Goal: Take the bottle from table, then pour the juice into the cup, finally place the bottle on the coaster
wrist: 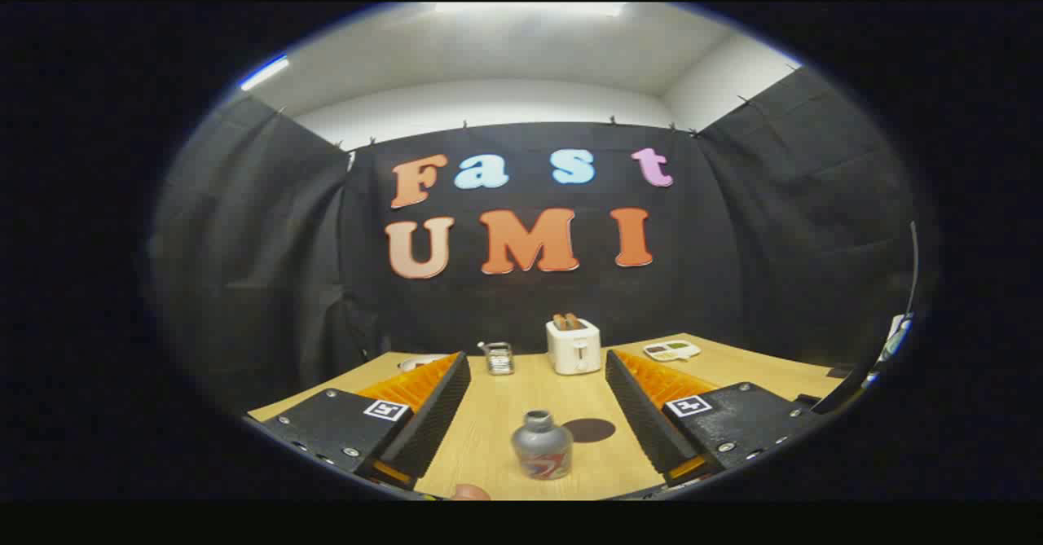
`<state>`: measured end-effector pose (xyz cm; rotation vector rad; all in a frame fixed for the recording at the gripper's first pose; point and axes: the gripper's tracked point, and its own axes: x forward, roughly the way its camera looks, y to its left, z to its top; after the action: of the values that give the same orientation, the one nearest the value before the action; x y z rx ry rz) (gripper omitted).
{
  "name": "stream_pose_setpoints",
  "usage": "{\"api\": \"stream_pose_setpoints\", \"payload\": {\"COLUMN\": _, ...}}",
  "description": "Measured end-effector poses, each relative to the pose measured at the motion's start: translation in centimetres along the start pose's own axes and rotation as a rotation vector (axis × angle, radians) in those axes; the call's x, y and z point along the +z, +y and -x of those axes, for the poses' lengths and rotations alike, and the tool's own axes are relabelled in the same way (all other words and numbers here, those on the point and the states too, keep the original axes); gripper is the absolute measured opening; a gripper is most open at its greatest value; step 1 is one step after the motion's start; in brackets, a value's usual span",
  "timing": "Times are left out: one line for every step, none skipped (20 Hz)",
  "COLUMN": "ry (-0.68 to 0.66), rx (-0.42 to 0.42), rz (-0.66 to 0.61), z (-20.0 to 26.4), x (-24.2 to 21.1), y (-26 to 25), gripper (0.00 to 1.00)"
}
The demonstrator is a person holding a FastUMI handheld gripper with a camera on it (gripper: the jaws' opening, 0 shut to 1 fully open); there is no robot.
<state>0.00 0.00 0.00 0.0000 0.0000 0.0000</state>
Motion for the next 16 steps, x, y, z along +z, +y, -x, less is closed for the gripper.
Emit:
{"api": "stream_pose_setpoints", "payload": {"ry": 0.009, "rx": 0.007, "rz": 0.029, "z": 0.8, "x": -0.7, "y": 1.0, "gripper": 0.99}}
{"api": "stream_pose_setpoints", "payload": {"ry": 0.024, "rx": 0.019, "rz": 0.049, "z": 1.2, "x": -1.5, "y": 1.8, "gripper": 0.99}}
{"api": "stream_pose_setpoints", "payload": {"ry": 0.037, "rx": 0.039, "rz": 0.065, "z": 1.4, "x": -2.2, "y": 2.9, "gripper": 0.99}}
{"api": "stream_pose_setpoints", "payload": {"ry": 0.043, "rx": 0.055, "rz": 0.079, "z": 1.6, "x": -2.6, "y": 3.5, "gripper": 0.99}}
{"api": "stream_pose_setpoints", "payload": {"ry": 0.053, "rx": 0.063, "rz": 0.088, "z": 1.5, "x": -3.0, "y": 3.7, "gripper": 0.99}}
{"api": "stream_pose_setpoints", "payload": {"ry": 0.062, "rx": 0.069, "rz": 0.088, "z": 1.5, "x": -3.2, "y": 3.9, "gripper": 0.99}}
{"api": "stream_pose_setpoints", "payload": {"ry": 0.068, "rx": 0.071, "rz": 0.081, "z": 1.5, "x": -3.3, "y": 4.0, "gripper": 0.99}}
{"api": "stream_pose_setpoints", "payload": {"ry": 0.067, "rx": 0.074, "rz": 0.072, "z": 1.6, "x": -3.2, "y": 3.9, "gripper": 0.99}}
{"api": "stream_pose_setpoints", "payload": {"ry": 0.063, "rx": 0.073, "rz": 0.064, "z": 1.6, "x": -3.1, "y": 3.9, "gripper": 0.99}}
{"api": "stream_pose_setpoints", "payload": {"ry": 0.06, "rx": 0.07, "rz": 0.058, "z": 1.5, "x": -3.2, "y": 3.8, "gripper": 0.99}}
{"api": "stream_pose_setpoints", "payload": {"ry": 0.058, "rx": 0.062, "rz": 0.057, "z": 1.4, "x": -3.2, "y": 3.7, "gripper": 0.99}}
{"api": "stream_pose_setpoints", "payload": {"ry": 0.06, "rx": 0.054, "rz": 0.057, "z": 1.3, "x": -3.3, "y": 3.6, "gripper": 0.99}}
{"api": "stream_pose_setpoints", "payload": {"ry": 0.063, "rx": 0.047, "rz": 0.055, "z": 1.2, "x": -3.3, "y": 3.5, "gripper": 0.99}}
{"api": "stream_pose_setpoints", "payload": {"ry": 0.068, "rx": 0.039, "rz": 0.051, "z": 1.0, "x": -3.4, "y": 3.4, "gripper": 0.99}}
{"api": "stream_pose_setpoints", "payload": {"ry": 0.071, "rx": 0.037, "rz": 0.048, "z": 0.9, "x": -3.4, "y": 3.4, "gripper": 0.99}}
{"api": "stream_pose_setpoints", "payload": {"ry": 0.072, "rx": 0.035, "rz": 0.046, "z": 0.8, "x": -3.5, "y": 3.3, "gripper": 0.99}}
